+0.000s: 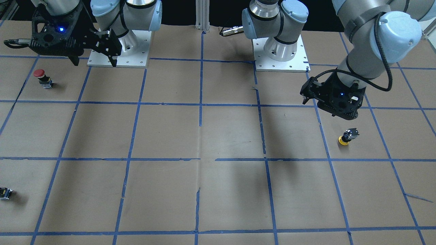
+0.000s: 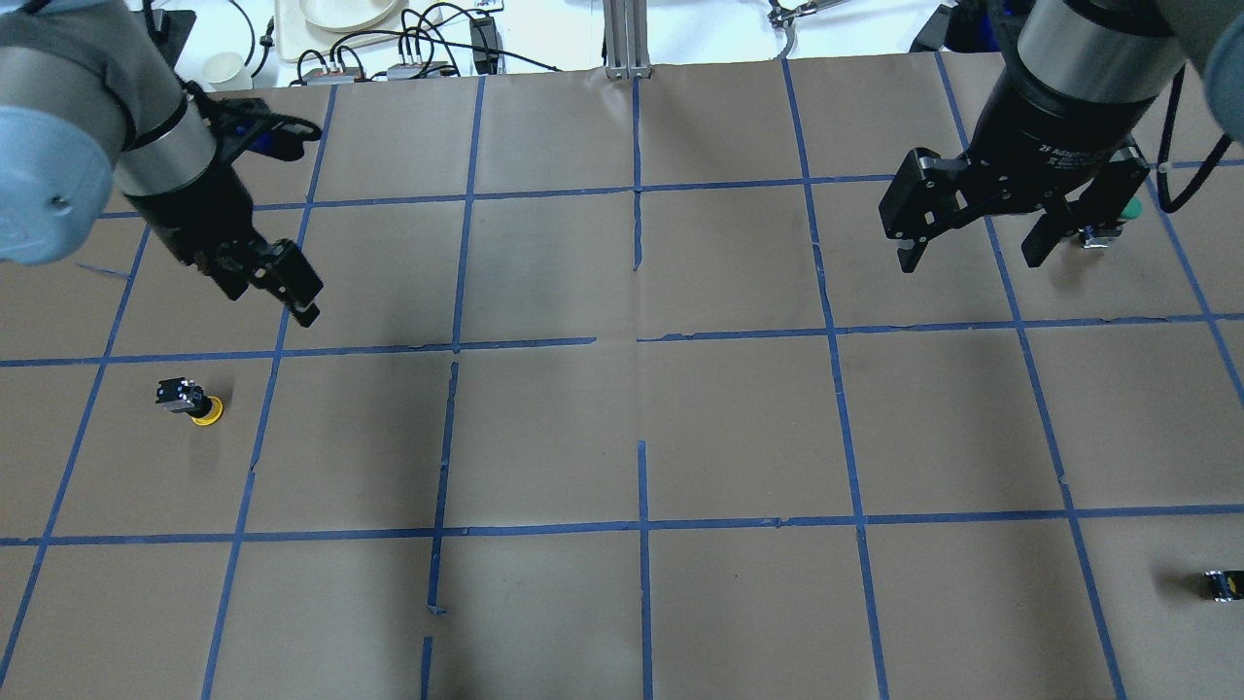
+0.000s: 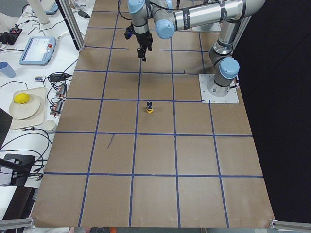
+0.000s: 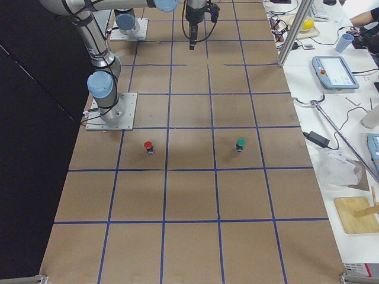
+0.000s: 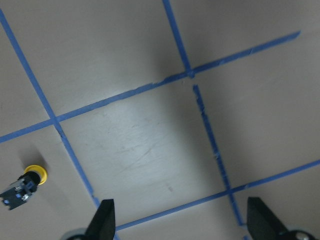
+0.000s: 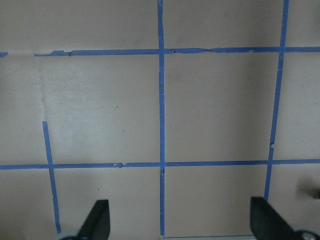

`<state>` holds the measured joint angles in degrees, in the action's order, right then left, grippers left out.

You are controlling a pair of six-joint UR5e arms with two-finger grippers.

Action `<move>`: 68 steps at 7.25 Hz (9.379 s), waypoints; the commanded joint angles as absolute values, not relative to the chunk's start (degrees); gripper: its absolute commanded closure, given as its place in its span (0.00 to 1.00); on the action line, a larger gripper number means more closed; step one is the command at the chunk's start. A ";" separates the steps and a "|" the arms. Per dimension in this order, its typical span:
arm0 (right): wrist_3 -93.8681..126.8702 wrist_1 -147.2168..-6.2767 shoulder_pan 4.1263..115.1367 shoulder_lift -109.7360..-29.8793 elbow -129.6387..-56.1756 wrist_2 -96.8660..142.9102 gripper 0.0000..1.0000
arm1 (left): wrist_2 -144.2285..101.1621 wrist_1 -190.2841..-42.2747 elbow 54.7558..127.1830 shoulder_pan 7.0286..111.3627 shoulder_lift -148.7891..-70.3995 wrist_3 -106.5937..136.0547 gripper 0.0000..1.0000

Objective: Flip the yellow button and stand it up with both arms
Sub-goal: 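Lower the left gripper toward the yellow button lying on its side, then close the left gripper on the yellow button's base, then lift the yellow button toward the right gripper while the right gripper turns to face it, then close the right gripper on the yellow cap held by the left gripper, then open the left gripper and pull it back while the right gripper carries the button away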

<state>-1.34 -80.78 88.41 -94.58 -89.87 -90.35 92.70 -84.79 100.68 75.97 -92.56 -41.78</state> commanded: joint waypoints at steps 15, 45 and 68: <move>5.28 -78.57 88.16 -102.03 -92.19 -90.44 0.00 | 92.63 -51.33 115.75 55.99 -103.36 -127.27 0.13; 51.06 -83.59 78.57 -88.50 -95.80 -43.33 0.01 | -3.85 -52.12 114.44 93.78 -105.64 -102.30 0.93; 45.31 -89.89 73.48 -87.89 -96.07 -44.14 0.87 | 21.85 -52.21 89.07 92.29 -108.63 -68.21 0.00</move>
<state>48.87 -86.99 74.92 -88.08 -96.27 -38.24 16.01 -52.21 93.48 92.37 -108.52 -78.66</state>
